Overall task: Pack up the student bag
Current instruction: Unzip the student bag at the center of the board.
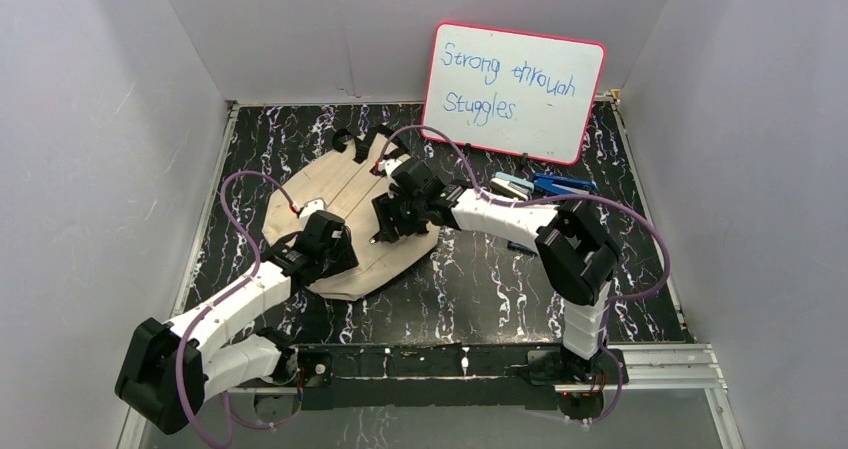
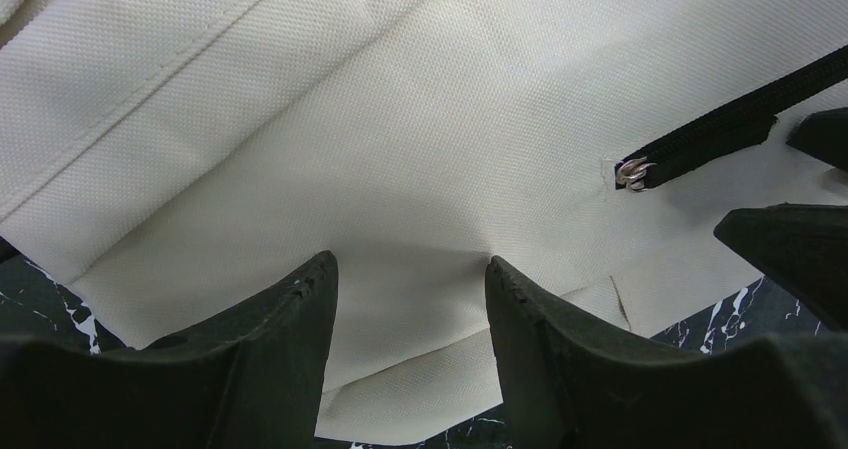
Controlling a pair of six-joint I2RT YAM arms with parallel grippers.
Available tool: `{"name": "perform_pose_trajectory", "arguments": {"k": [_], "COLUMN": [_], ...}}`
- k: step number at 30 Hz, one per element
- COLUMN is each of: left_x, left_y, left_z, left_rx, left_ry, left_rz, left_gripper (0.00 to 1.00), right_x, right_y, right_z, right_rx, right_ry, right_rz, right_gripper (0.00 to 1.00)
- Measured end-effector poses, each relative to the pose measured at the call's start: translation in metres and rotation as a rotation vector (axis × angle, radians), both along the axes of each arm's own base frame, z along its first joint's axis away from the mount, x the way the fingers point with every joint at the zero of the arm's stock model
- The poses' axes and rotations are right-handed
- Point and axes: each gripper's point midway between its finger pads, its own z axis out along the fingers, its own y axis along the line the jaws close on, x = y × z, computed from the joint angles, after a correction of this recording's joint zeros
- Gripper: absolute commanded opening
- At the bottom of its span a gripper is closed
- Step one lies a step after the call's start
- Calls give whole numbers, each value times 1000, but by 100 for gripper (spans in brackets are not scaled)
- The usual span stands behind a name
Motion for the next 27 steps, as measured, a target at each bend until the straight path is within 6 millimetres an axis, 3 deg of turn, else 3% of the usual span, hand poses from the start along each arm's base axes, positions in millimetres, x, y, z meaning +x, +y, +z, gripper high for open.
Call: {"name": "perform_pose_trajectory", "arguments": {"k": [14,27], "left_x": [0,0], "left_y": [0,0], "left_z": [0,-1], "left_rx": [2,2], "left_ry": [1,1], "left_rz": [-2,-2], "left_gripper": [53,53], "right_x": [3,-12], "right_y": [19,24], "right_z": [-4,-13], "right_rx": [36,55], "right_ry": [58,109], "right_rz": [131,230], "right_gripper": [64,45]}}
